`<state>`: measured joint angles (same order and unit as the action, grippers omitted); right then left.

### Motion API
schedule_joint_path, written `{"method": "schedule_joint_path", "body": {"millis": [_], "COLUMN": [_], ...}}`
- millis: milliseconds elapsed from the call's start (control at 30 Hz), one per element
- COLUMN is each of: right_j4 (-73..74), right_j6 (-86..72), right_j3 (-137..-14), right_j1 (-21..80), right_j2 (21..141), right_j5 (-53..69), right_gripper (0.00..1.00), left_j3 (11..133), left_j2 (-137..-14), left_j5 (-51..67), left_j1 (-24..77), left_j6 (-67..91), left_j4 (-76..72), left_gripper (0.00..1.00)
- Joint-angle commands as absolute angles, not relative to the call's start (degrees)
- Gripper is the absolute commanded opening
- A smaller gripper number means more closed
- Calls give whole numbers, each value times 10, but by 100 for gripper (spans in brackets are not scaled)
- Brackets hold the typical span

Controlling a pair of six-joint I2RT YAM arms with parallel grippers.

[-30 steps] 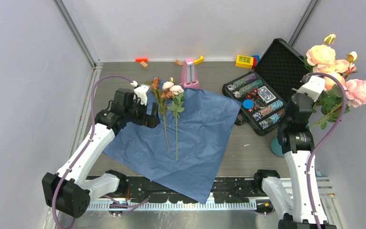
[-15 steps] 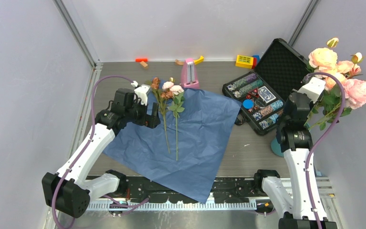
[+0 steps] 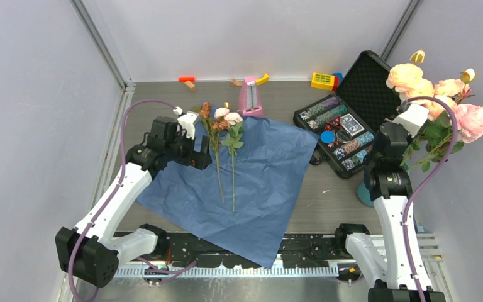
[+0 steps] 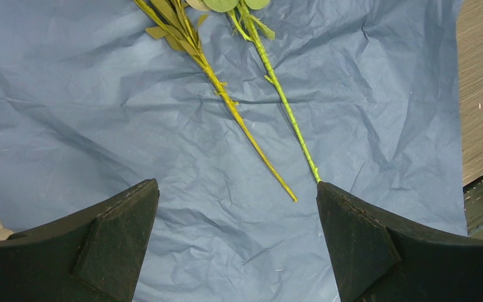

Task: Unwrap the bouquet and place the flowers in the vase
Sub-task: Insert the fake flower into the vase.

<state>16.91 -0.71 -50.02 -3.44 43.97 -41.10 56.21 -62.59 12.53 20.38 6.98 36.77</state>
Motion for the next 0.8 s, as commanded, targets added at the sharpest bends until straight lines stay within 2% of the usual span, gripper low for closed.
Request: {"method": "schedule_joint_path", "body": {"millis": [0, 200, 233, 333, 500, 767], "right_j4": [185, 211, 213, 228, 244, 275], "right_j6": [-35, -54, -56, -57, -54, -50], "right_j3": [-511, -522, -522, -526, -541, -568], "right_j1": [-33, -33, -33, -32, -30, -30], "right_j2": [435, 426, 422, 413, 397, 402], "right_j5": [-385, -350, -345, -331, -316, -286], "right_gripper": [37, 51, 57, 65, 68, 67], "left_j3": [562, 562, 562, 562, 562, 562], "left_j2": [-617, -616, -616, -617, -615, -616], "left_j5": [127, 127, 128, 127, 128, 128], "left_j1": [207, 209, 209, 209, 210, 210], "left_j6": [62, 62, 62, 62, 62, 62], "left_j4": [362, 361, 361, 361, 361, 360], "left_gripper": [100, 100, 100, 100, 100, 100]}}
